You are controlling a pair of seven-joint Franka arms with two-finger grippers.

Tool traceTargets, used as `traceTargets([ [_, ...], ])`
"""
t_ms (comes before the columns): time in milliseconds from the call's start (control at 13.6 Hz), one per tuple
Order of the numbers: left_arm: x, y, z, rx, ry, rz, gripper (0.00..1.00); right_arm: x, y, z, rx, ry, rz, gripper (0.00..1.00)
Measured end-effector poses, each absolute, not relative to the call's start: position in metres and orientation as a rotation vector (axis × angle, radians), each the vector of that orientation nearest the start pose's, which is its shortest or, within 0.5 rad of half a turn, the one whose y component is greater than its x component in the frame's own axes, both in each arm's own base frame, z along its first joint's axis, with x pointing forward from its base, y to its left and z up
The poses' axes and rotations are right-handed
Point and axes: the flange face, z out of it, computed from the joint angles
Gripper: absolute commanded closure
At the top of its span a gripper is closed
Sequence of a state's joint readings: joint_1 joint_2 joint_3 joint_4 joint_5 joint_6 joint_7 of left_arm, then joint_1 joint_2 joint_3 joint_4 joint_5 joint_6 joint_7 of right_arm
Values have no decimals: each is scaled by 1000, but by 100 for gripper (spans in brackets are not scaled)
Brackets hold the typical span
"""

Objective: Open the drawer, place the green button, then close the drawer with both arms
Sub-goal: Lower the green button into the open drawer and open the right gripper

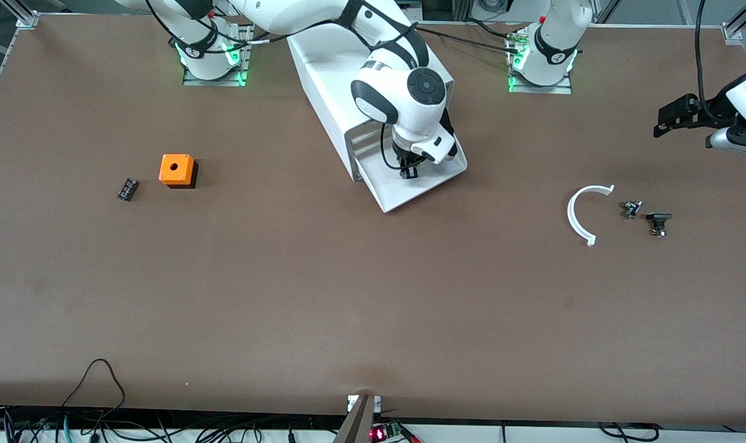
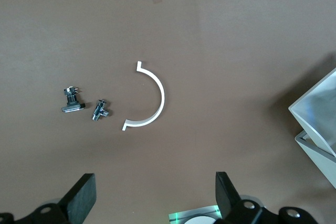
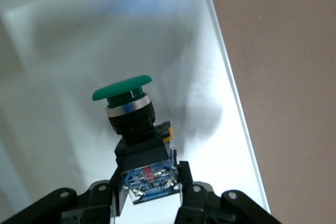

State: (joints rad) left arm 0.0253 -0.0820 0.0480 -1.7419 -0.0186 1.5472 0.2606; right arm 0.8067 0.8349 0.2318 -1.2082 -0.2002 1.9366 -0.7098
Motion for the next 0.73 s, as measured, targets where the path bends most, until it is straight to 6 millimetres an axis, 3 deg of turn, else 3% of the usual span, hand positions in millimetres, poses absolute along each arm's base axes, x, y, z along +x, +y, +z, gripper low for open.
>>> traceTargets([
  [73, 520, 37, 586, -3164, 297, 171, 0, 429, 612, 271, 1997, 2383, -130, 5],
  [147, 520, 37, 586, -3164, 296, 171, 0, 428, 613, 267, 2024, 2357, -129, 0],
  [440, 523, 37, 587, -3162, 294, 136, 0, 427, 618, 276, 2187, 2207, -84, 0],
  [733, 532, 39, 576, -3154, 293, 138, 0, 440, 625, 340, 2289, 2118, 92, 0],
])
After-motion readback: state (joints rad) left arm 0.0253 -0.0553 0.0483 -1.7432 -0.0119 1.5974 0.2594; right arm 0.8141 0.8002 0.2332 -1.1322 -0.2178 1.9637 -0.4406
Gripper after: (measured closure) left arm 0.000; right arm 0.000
